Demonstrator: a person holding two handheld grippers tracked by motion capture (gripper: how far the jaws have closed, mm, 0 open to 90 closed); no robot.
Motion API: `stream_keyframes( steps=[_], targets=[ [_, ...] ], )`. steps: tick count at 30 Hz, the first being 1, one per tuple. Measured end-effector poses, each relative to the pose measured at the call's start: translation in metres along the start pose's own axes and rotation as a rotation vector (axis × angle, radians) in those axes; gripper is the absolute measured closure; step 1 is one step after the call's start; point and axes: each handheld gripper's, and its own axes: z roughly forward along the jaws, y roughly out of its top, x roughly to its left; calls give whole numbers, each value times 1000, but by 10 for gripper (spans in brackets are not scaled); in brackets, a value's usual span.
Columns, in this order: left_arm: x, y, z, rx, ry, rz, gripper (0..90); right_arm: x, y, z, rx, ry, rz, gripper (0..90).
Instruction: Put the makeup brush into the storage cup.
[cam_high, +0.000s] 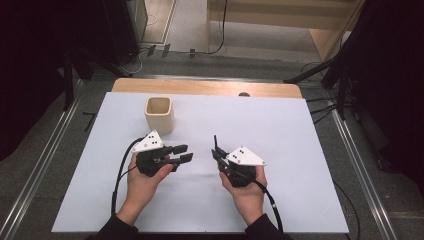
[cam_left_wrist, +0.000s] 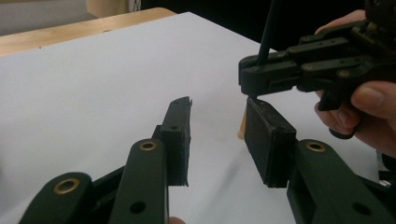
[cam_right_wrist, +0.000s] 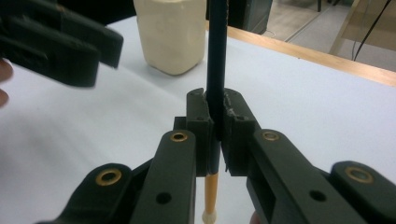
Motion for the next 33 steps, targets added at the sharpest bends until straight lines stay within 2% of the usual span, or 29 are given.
stream_keyframes(
  steps=[4,12,15,20,28,31,33],
  targets=[
    [0,2,-2,6,1,-3,616,3,-2,4,19,-9,-64,847],
    [-4,7,-4,12,6,11,622,7,-3,6,38,-38,-147,847],
    [-5,8,-4,3,1,18,650,8,-3,7,41,-27,-150,847],
    [-6,9,-3,11,-10,14,649,13,-5,11,67,-30,-216,847],
    [-14,14,-3,17,-23,31,644,21,-6,12,85,-40,-276,847],
    [-16,15,-2,29,-34,45,635,21,-6,13,85,-43,-286,846],
    [-17,16,-1,37,-25,46,629,21,-7,13,90,-41,-289,846]
  ],
)
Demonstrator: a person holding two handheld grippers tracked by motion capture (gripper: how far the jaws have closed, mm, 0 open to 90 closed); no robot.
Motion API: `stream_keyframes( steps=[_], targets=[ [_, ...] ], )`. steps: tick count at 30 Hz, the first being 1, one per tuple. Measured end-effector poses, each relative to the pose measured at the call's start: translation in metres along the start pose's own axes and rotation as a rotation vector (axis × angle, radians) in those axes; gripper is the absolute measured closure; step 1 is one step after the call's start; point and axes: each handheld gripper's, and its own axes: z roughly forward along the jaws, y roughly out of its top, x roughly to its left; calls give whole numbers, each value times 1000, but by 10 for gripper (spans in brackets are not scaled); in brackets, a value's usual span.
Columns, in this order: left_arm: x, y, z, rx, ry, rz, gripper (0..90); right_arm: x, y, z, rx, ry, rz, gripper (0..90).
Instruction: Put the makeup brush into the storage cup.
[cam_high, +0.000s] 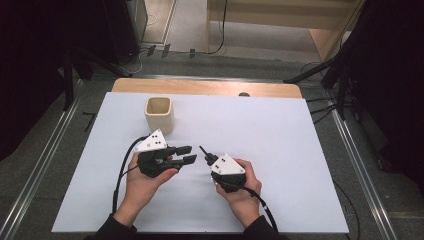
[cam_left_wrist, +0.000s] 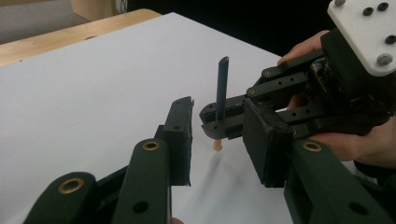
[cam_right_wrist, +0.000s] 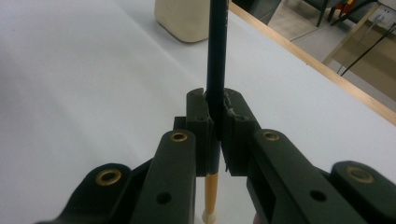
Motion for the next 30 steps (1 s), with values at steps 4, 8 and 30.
stream_keyframes(
  steps=[4,8,30],
  targets=[
    [-1,0,2,16,-1,-5,623,1,0,0,-4,-5,-26,847],
    [-1,1,3,32,-12,-2,610,3,2,0,-7,-4,-47,846],
    [-12,10,1,119,48,4,695,21,4,4,17,-76,-269,847]
  ],
)
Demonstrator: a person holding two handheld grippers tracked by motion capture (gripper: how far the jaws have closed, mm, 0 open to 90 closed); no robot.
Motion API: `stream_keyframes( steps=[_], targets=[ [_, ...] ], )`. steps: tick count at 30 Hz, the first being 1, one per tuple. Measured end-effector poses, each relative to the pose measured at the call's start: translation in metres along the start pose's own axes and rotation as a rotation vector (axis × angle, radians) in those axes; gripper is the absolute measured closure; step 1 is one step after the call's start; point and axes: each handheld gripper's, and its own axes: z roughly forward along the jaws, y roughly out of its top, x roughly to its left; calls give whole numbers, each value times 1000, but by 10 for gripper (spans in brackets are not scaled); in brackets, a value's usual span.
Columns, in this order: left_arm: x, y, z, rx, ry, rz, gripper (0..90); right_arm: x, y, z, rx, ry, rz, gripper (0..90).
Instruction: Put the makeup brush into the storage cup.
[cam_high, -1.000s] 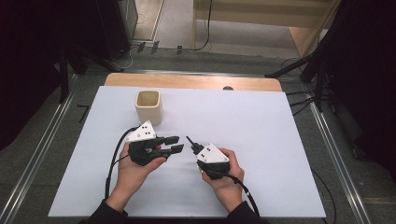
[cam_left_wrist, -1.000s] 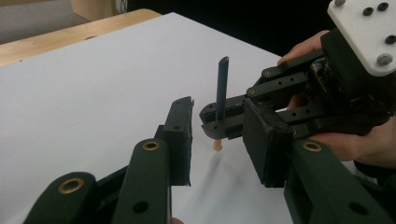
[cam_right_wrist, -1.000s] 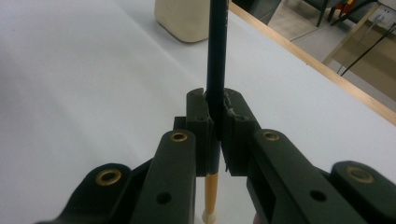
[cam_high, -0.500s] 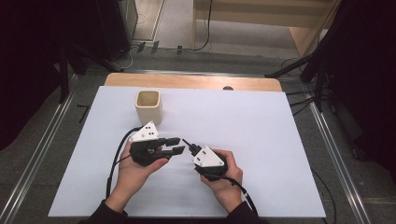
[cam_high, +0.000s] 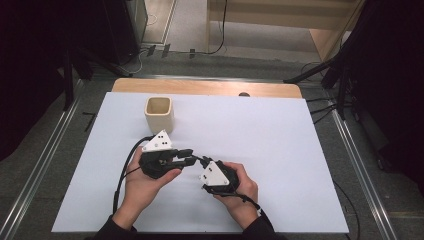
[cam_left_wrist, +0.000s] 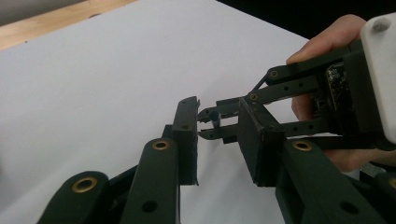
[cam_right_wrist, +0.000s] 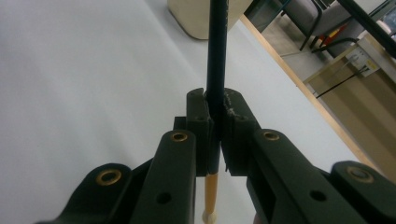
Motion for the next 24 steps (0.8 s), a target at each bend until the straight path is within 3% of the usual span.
stream_keyframes(
  steps=[11,15,19,22,24],
  targets=[
    [-1,0,7,79,19,-27,768,7,3,-1,-1,-33,-92,847],
    [2,-2,9,93,-18,-50,847,7,2,0,6,-33,-84,846],
    [2,-1,8,94,-23,-51,860,6,1,0,4,-33,-91,844],
    [1,-1,8,94,-16,-40,862,4,1,1,-7,-28,-72,822],
    [2,-2,7,88,-11,-37,863,3,0,0,-16,-26,-36,757]
  ],
)
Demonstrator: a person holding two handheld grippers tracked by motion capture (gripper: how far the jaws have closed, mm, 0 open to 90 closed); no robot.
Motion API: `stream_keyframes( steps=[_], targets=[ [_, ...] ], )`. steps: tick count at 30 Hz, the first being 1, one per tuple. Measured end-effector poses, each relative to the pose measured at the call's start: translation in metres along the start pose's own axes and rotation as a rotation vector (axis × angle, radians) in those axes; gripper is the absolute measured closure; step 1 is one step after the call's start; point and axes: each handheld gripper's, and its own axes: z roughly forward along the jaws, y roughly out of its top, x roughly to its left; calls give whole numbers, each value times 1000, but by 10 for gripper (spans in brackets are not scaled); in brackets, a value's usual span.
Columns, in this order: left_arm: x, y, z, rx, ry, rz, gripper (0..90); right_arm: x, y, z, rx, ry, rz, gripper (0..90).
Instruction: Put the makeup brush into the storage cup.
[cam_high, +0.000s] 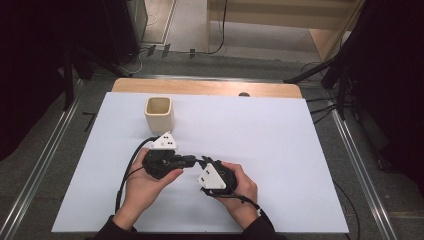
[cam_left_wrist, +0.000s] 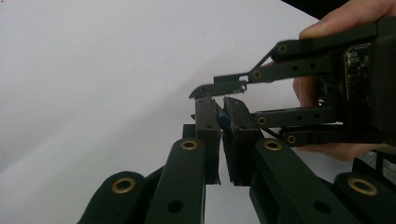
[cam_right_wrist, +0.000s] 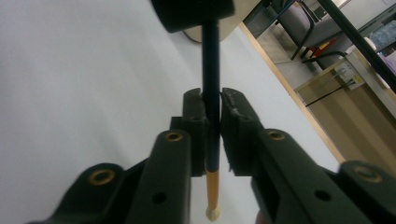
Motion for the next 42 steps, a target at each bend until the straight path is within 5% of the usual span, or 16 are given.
stream_keyframes(
  steps=[11,19,28,33,42],
  targets=[
    [13,-7,-6,-73,54,-38,863,-12,-4,-2,-81,30,216,432],
    [23,-15,-11,-164,88,-69,863,-23,-8,-4,-114,81,381,391],
    [27,-24,-8,-268,110,-51,863,-39,-11,-11,-204,175,681,364],
    [27,-30,-3,-323,160,3,864,-40,-12,-12,-235,190,738,327],
    [27,-37,2,-395,141,-7,863,-37,-14,-8,-262,239,888,288]
  ],
)
